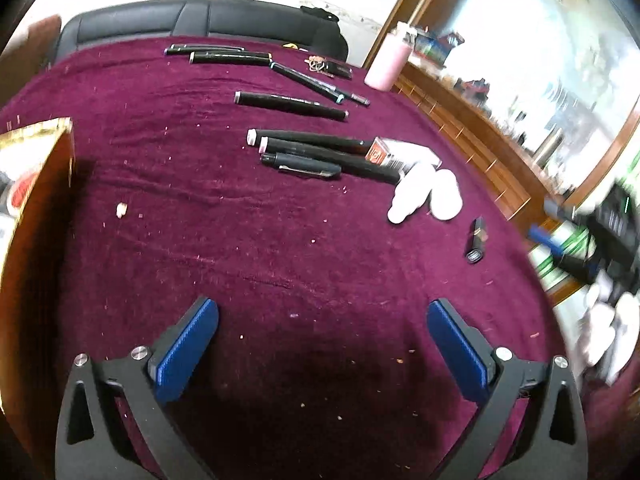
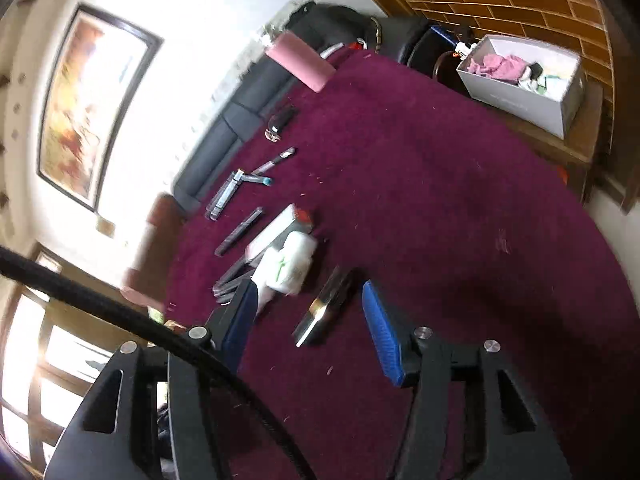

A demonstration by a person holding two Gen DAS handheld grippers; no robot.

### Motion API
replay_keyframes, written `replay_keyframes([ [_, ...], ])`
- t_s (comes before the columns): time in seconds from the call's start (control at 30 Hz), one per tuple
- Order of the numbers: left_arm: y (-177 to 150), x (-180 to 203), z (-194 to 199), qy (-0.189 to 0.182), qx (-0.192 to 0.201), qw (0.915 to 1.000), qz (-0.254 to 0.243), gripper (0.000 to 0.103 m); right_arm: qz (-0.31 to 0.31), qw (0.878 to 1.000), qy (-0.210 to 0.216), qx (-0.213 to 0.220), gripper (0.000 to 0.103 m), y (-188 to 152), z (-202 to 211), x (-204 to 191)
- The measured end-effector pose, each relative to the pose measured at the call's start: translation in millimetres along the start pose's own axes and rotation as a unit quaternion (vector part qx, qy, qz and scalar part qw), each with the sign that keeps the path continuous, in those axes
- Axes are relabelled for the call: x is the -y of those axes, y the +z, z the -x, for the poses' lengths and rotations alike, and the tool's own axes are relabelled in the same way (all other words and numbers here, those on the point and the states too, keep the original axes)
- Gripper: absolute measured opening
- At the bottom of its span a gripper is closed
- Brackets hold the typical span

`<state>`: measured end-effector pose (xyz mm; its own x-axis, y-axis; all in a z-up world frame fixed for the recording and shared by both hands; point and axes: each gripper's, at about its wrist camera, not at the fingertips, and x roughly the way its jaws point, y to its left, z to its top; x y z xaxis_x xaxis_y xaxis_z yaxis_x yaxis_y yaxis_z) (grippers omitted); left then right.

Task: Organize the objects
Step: 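Move both grippers back over the table toward the white bottles, then grasp the white pill bottle with green cross with the right gripper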

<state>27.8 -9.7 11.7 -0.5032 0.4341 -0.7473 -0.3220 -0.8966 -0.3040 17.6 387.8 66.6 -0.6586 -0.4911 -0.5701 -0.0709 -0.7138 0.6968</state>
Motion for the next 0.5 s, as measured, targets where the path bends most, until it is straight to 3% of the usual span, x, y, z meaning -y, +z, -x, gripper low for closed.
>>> replay_keyframes([
  [0.1, -1.4, 19.6, -10.5, 0.061, -0.022, 0.9967, -0.048, 0.101, 0.043, 0.999, -0.005, -0.026, 0.055, 7.5, -32.6, -23.4],
  [0.23, -6.1, 37.1, -25.1, 0.126, -0.046, 0.9861, -0.098, 0.101, 0.103, 0.993, -0.028, -0.057, 0.054, -2.9, -66.0, -52.7],
  [0.4, -6.6, 34.1, -23.0, 0.118, -0.043, 0.9879, -0.091, 0.101, 0.145, 0.984, -0.080, -0.064, 0.054, -23.7, -80.5, -66.3],
  [0.5, -6.2, 36.3, -24.0, 0.125, -0.044, 0.9867, -0.095, 0.101, 0.148, 0.977, -0.147, -0.041, 0.054, -23.6, -82.4, -64.8],
])
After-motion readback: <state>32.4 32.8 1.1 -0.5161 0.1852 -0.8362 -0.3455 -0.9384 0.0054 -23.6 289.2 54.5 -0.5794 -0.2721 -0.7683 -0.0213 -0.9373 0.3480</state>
